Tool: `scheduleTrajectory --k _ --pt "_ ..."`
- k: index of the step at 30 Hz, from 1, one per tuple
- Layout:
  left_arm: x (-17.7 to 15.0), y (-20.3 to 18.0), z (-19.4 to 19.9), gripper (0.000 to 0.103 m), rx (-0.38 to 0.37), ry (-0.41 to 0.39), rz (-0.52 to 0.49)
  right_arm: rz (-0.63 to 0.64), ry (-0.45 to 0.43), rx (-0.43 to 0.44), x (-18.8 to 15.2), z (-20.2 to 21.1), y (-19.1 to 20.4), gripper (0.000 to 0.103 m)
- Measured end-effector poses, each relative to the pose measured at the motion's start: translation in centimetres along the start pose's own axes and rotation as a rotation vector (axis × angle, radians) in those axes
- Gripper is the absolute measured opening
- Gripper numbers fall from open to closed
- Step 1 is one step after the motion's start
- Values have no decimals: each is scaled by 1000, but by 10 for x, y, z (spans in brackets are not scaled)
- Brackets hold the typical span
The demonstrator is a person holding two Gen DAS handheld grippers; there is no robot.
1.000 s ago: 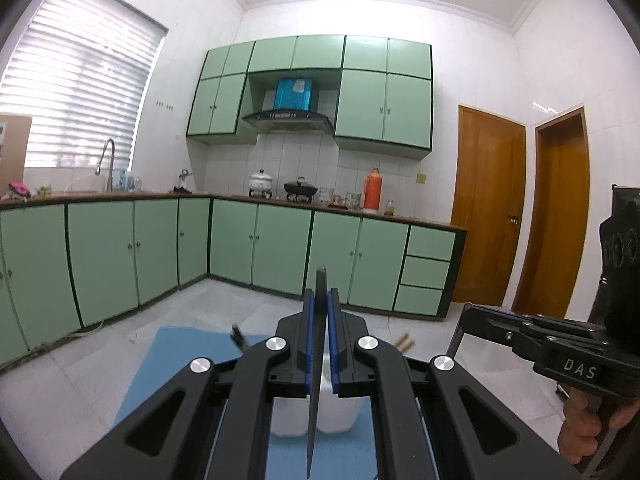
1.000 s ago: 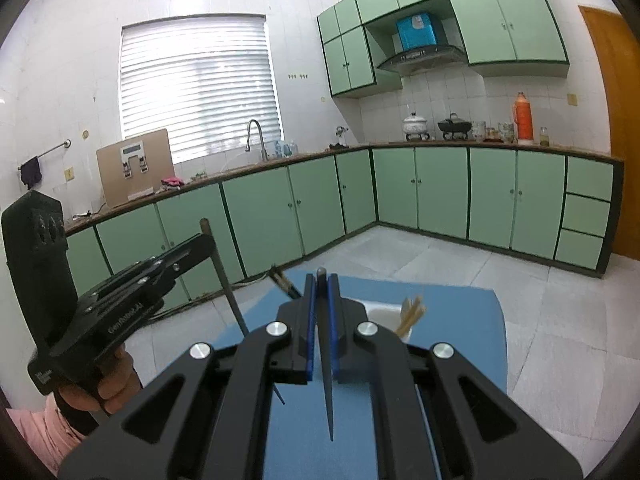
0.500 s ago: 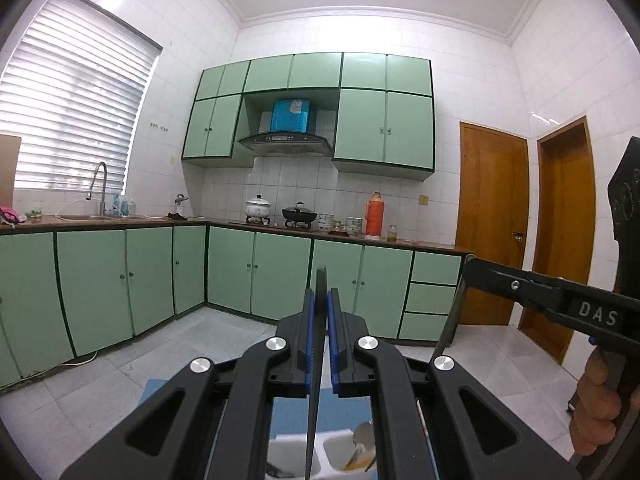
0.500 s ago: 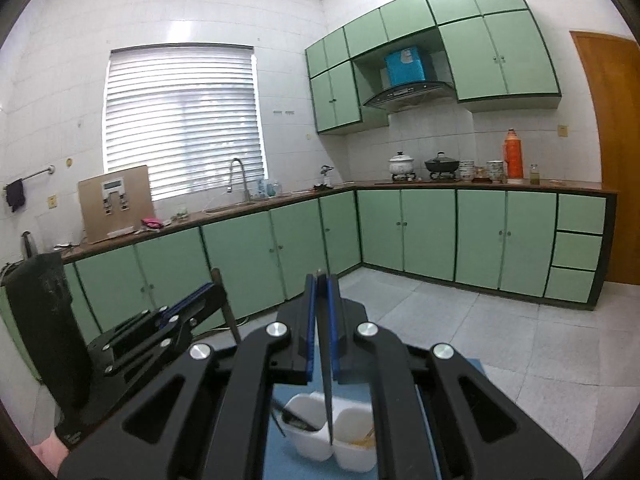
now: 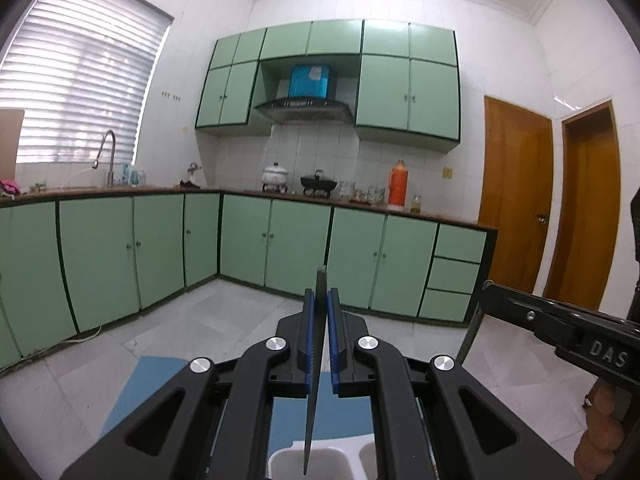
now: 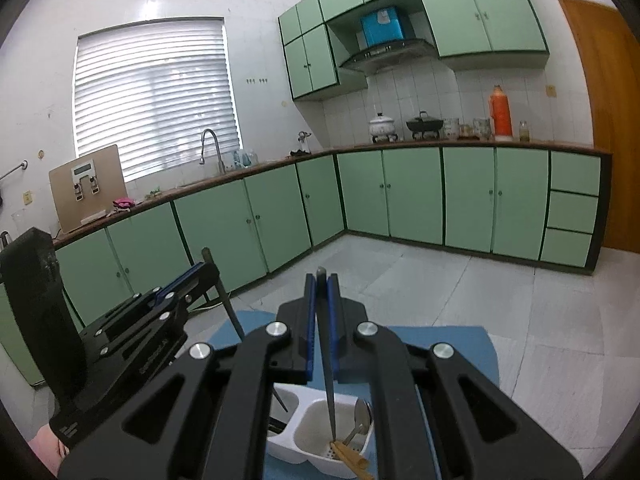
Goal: Organize utensils
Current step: 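Lower both grey chopsticks into the caddy and open both tools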
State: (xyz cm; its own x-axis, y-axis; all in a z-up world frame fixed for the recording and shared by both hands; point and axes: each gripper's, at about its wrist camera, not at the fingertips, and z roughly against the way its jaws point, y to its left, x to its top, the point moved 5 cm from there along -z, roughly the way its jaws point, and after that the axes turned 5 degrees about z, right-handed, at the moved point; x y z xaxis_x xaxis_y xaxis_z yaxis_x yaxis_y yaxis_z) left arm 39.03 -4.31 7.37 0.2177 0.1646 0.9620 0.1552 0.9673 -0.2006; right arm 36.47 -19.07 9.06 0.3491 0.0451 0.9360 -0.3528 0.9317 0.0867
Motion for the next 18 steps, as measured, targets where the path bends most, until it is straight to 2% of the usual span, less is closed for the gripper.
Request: scheduleTrajectory --k 9,18 --pt "-26 9 -11 6 14 43 4 -3 34 -9 -34 -16 1 5" --pt "-41 18 -11 6 38 78 6 -1 56 -34 -53 -17 2 5"
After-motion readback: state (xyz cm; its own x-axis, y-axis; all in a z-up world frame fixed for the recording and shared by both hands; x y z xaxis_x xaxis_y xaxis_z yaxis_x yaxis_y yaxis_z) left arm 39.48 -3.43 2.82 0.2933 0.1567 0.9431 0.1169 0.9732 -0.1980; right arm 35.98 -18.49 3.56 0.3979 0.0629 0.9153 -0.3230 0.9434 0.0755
